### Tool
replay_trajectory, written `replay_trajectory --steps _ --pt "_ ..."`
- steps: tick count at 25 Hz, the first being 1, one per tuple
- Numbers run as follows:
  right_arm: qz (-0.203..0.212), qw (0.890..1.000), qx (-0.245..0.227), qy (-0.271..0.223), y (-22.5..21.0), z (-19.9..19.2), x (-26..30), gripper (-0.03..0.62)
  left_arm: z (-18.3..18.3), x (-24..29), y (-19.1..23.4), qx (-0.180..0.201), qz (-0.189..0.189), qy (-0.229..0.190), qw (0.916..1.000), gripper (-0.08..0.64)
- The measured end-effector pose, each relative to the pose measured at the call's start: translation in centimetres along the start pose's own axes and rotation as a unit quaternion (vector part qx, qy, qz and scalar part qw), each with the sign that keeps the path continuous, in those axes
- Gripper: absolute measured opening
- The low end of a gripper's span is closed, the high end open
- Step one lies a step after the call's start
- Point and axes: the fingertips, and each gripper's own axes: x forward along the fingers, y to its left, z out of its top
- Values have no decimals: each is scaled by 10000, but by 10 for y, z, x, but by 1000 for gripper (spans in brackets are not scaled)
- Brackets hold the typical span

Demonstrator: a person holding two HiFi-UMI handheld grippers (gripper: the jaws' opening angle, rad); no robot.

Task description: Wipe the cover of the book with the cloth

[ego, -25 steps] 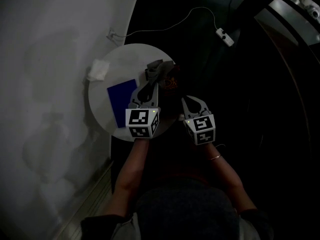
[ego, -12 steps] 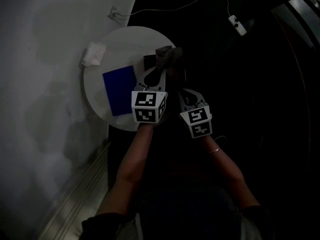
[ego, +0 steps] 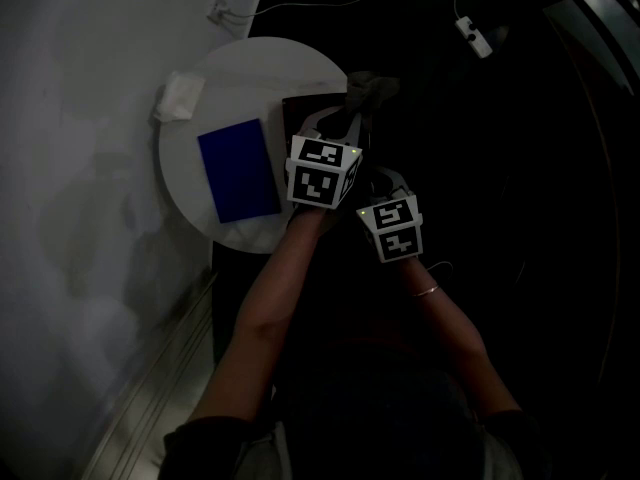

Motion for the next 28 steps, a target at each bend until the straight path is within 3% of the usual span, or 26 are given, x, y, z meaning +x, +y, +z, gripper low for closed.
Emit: replay_trajectory --steps 6,28 --pt "-166 9998 83 18 1 -3 2 29 -25 12 13 80 131 598 9981 34" --pt "-710 9973 169 -117 -3 -1 -2 28 -68 -67 112 -175 933 696 9931 34"
